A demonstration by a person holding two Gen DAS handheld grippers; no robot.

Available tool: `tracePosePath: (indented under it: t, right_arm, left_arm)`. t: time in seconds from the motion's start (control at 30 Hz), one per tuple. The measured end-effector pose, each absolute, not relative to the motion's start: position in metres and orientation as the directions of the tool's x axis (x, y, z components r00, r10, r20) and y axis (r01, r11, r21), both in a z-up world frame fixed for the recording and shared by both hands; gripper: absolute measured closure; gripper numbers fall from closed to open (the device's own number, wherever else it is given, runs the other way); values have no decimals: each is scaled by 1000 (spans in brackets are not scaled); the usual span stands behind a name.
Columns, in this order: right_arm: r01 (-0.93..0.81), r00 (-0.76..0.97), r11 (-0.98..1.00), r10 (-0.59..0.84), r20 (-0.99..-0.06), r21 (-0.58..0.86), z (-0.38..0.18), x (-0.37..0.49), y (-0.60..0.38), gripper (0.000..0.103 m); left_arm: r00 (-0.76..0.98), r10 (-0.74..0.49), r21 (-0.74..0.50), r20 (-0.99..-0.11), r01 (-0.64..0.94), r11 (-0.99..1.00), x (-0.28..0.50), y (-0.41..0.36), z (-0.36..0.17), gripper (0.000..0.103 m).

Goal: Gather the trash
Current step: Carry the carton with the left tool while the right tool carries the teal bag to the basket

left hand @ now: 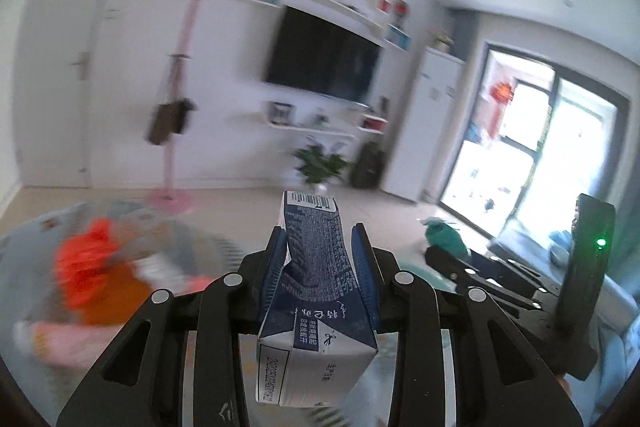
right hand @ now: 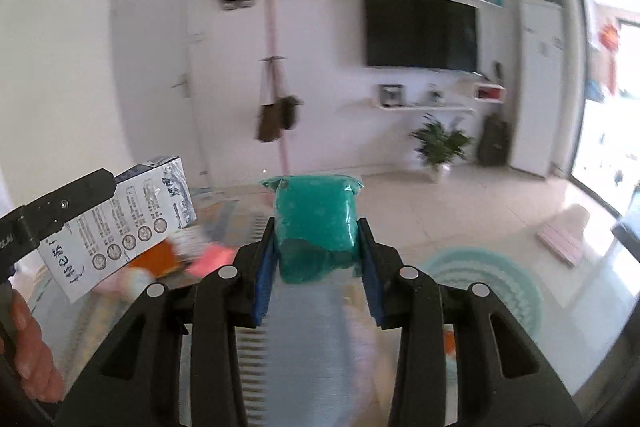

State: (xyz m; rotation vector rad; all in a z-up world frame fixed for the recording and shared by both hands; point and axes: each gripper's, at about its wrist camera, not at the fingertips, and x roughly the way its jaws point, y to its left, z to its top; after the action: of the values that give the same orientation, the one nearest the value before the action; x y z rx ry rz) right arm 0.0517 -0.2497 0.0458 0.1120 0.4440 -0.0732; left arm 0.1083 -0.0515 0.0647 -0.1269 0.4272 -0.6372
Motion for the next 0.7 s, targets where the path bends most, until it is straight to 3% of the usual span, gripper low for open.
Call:
tracePosePath:
  t: [0.27, 0.47, 0.57, 0.63, 0.67, 0.7]
  right_arm:
    - [347, 818, 920, -200, -539, 185, -5, 62, -369, 68]
    - [472, 717, 860, -247, -652, 193, -57, 74, -421, 68]
    - [528, 662, 826, -254, -706, 198, -79, 83, -442, 65]
    - [563, 632, 799, -249, -734, 213, -93, 85, -454, 56]
    - [568, 627, 796, -252, -737, 211, -96, 85, -456, 54]
    - [578, 617, 792, -266, -741, 196, -98, 87, -457, 51]
  left_arm:
    - [547, -685, -271, -480, 651, 709, 170, -194, 15, 71]
    - [407, -724, -346, -557, 679, 648, 200, -253, -34, 71]
    - [365, -726, -349, -583, 694, 630, 207, -266, -51, 70]
    - [358, -722, -320, -592, 718, 618, 209, -274, -57, 69]
    - [372, -710, -298, -597, 719, 628, 210, -279, -59, 56]
    - [374, -704, -290, -604, 720, 631, 211, -280, -63, 35]
